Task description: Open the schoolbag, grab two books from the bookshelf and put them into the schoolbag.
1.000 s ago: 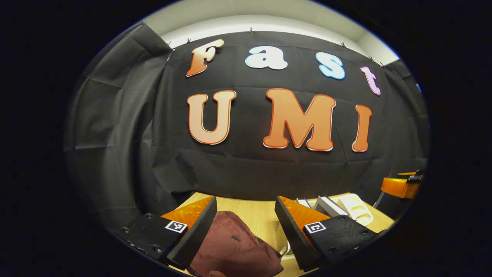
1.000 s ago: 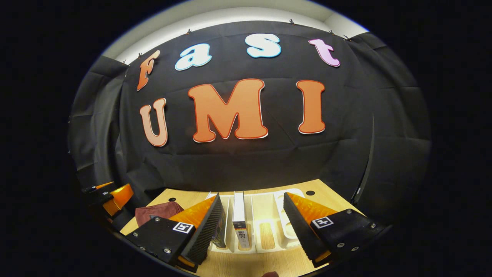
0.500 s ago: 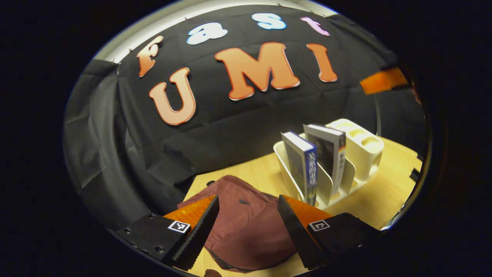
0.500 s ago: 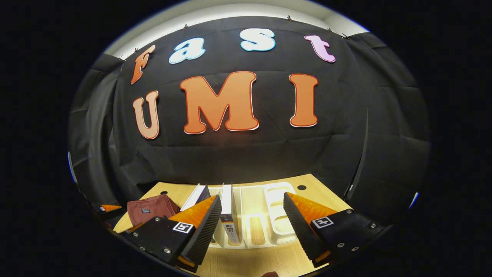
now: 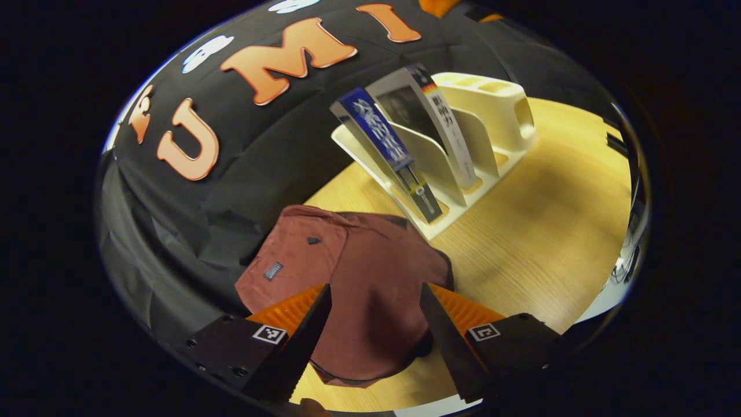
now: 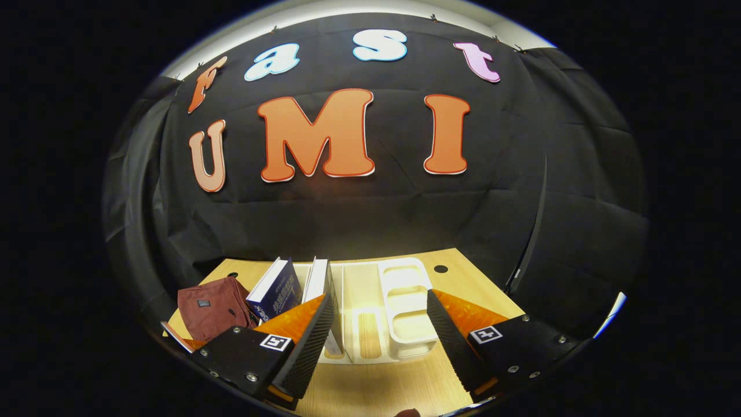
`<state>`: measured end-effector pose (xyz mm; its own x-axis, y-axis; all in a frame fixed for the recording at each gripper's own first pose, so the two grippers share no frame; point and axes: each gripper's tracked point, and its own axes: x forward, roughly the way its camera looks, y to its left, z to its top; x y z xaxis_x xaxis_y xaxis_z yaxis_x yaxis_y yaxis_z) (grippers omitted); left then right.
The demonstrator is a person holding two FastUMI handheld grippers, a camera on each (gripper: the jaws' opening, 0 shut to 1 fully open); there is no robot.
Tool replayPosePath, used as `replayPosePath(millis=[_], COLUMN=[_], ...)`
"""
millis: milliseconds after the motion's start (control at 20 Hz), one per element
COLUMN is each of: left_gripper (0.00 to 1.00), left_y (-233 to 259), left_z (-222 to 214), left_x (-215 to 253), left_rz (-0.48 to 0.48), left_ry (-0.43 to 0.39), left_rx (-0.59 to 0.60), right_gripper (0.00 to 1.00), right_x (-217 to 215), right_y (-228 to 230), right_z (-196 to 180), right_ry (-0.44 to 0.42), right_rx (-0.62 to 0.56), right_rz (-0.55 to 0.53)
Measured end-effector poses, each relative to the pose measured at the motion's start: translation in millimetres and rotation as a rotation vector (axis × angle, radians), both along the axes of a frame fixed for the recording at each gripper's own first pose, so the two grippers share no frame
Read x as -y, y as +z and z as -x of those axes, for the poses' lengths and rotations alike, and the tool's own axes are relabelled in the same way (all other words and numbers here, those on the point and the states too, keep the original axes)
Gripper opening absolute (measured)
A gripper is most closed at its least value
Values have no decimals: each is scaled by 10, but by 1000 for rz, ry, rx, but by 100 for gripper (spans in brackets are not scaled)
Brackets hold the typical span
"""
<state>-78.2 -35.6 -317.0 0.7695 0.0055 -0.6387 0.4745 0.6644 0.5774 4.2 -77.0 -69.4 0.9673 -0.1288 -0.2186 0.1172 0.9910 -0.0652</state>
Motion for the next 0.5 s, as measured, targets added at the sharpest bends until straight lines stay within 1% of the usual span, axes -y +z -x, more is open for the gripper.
replayPosePath(millis=[150,250,350,500], left_gripper=[98,98,98,97], left_y=[-79,-116,-117,-118], left_z=[-95,-53,-39,49], left_x=[37,41,80,133], left_rz=[-61,-79,-77,-53], left_ry=[-33,-52,-68,-69], left_rx=[0,-1,-4,-20], right_gripper=[96,96,96,96], right_x=[67,69,28,-21], right_y=[-70,-101,-136,-146], right_z=[-47,-75,-84,-83], right_ry=[-11,-8,4,18], right_rx=[-26,-35,-45,-45], right_rz=[24,31,31,39])
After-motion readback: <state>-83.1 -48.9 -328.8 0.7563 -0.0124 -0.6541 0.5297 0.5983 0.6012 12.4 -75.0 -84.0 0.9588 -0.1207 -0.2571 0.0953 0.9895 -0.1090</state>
